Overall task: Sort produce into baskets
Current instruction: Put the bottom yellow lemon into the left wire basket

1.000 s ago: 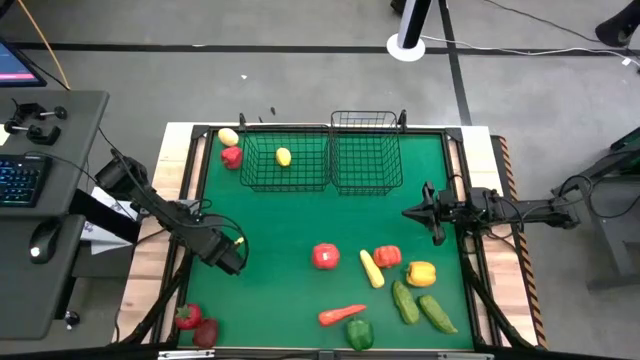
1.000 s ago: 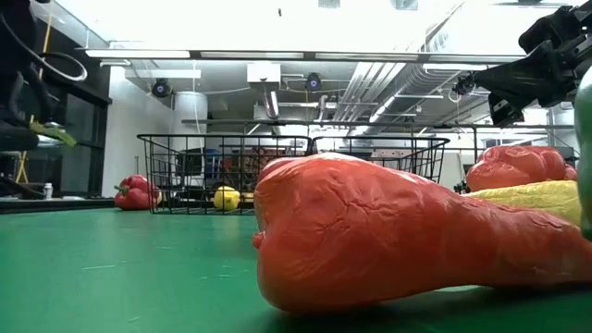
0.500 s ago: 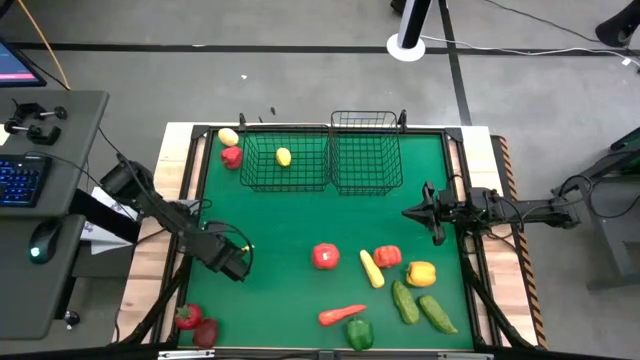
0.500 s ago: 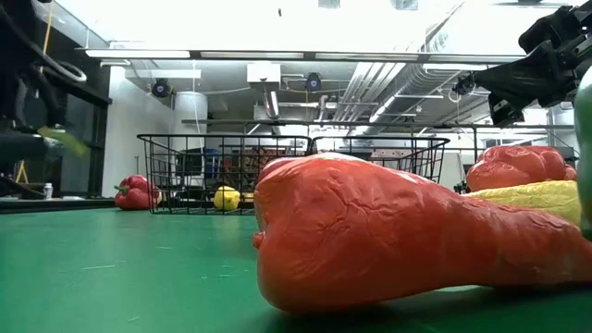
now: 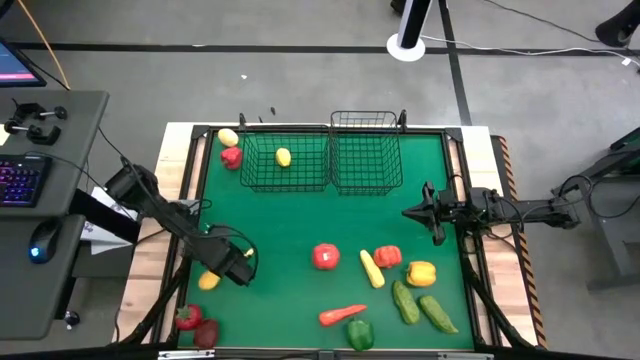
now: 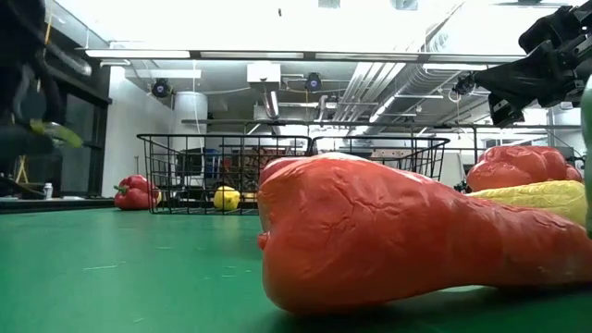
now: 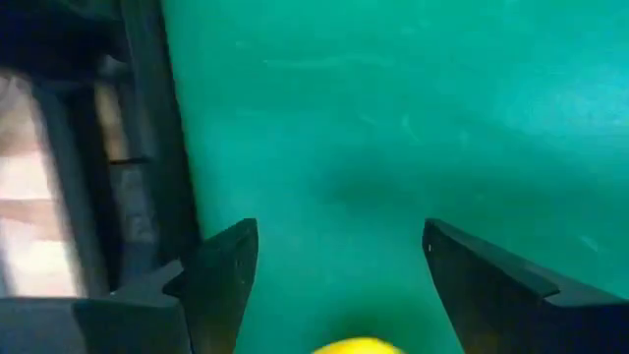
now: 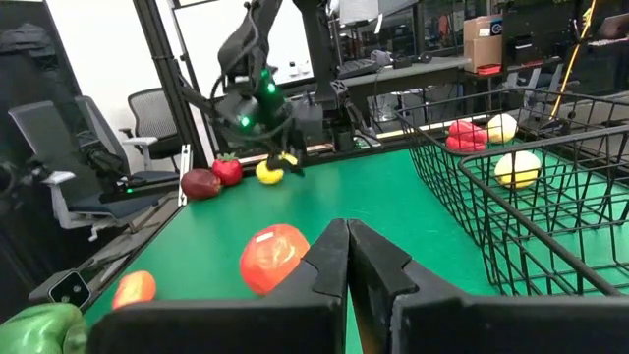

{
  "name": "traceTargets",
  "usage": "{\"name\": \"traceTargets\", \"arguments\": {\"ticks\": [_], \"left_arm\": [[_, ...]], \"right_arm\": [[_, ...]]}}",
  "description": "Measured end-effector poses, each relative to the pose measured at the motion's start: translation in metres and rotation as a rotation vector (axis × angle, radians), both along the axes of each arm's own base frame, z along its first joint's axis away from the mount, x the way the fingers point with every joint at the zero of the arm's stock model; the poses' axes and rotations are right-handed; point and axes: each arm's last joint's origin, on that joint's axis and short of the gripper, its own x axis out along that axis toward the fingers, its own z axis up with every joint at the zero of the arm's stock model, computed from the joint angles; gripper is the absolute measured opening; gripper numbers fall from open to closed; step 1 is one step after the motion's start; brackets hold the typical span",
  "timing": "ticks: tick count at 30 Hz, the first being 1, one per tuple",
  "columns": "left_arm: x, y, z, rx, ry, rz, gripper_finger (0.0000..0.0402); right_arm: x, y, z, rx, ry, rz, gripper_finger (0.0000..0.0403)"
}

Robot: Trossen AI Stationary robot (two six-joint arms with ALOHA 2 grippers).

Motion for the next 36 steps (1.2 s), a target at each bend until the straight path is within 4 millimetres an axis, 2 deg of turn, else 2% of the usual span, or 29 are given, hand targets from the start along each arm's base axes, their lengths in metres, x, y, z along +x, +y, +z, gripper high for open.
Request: {"name": "traceTargets", "arguments": {"ticks": [3,5,9,12,15,20,28,31,36], "left_arm": [[0.001,0.002,0.025,0.062,-0.013,-0.031,0.0277],[0.004,0.001,0.043,0.057,-0.072,-0.132,0.0277],[0.011,-0.008,0.077,-0.104,-0.207,-0.432,0.0277],[0.01,-0.019,0.088,-0.278,-0.244,-0.522,0.0277],[0.004,-0.026,0.082,-0.361,-0.188,-0.449,0.0277],[-0.005,-0.04,0.05,-0.432,-0.105,-0.299,0.0277],[-0.011,-0.047,0.025,-0.324,-0.032,-0.121,0.0277],[-0.011,-0.05,0.016,-0.315,-0.014,-0.14,0.0277],[-0.01,-0.051,0.004,-0.307,0.024,-0.289,0.0278]], "right_arm": [[0.0,0.0,0.0,0.0,0.0,0.0,0.0],[0.0,0.0,0.0,0.0,0.0,0.0,0.0],[0.0,0.0,0.0,0.0,0.0,0.0,0.0],[0.0,0.0,0.0,0.0,0.0,0.0,0.0],[0.0,0.0,0.0,0.0,0.0,0.0,0.0],[0.0,0.0,0.0,0.0,0.0,0.0,0.0],[0.0,0.0,0.0,0.0,0.0,0.0,0.0],[0.0,0.0,0.0,0.0,0.0,0.0,0.0],[0.0,0.0,0.0,0.0,0.0,0.0,0.0]]}}
